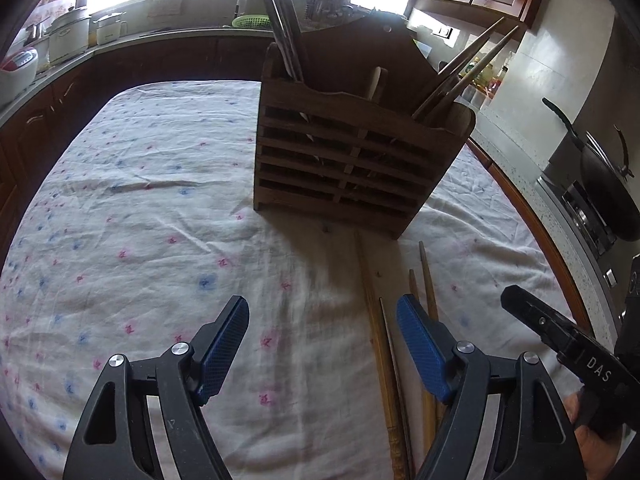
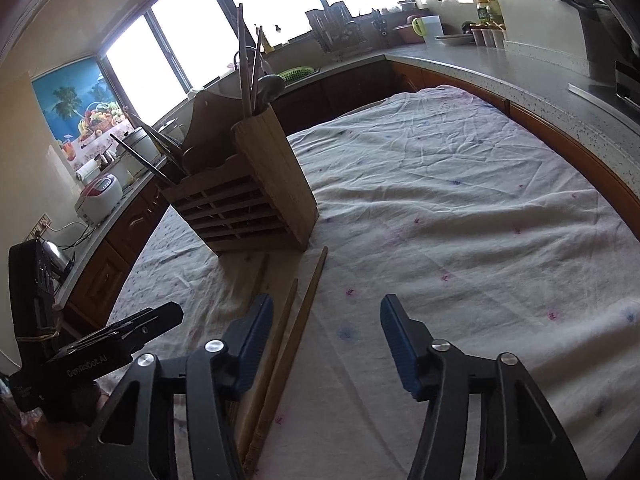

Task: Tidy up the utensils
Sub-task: 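Move both open grippers back down to the remaining chopsticks, then grasp a chopstick with the left gripper while the right grasps a chopstick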

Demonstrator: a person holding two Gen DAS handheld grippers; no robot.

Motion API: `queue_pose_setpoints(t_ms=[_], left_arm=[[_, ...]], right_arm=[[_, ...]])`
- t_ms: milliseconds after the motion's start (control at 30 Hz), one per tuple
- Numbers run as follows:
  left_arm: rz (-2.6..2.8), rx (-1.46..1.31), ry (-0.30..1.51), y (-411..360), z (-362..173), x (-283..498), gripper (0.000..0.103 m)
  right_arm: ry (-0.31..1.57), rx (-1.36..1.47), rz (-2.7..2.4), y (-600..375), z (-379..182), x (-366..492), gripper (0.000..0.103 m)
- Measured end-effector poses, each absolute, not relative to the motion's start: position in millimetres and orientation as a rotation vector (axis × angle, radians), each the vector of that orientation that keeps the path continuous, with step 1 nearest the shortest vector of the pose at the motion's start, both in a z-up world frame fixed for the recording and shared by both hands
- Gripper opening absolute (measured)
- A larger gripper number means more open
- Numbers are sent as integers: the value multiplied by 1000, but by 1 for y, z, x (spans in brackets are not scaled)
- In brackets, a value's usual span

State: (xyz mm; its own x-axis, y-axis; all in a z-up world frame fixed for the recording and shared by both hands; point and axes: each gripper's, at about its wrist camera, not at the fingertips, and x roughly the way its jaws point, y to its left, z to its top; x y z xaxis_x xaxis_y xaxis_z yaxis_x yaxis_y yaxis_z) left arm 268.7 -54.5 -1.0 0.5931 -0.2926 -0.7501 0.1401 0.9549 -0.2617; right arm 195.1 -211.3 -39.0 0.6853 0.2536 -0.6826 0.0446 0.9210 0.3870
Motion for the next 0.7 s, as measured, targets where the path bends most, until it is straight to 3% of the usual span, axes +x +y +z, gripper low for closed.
queue_pose_setpoints(t_ms=[200, 267, 700], left_arm=[[-277, -142, 946, -75, -14, 306, 59], [-287, -135, 966, -79, -20, 317, 47], [-349, -50, 995, -100, -45, 341, 31]], right_arm=[[879, 395, 133, -207, -55, 229, 33], [899, 408, 136, -207, -62, 240, 29], [960, 270, 152, -182, -82, 273, 13]])
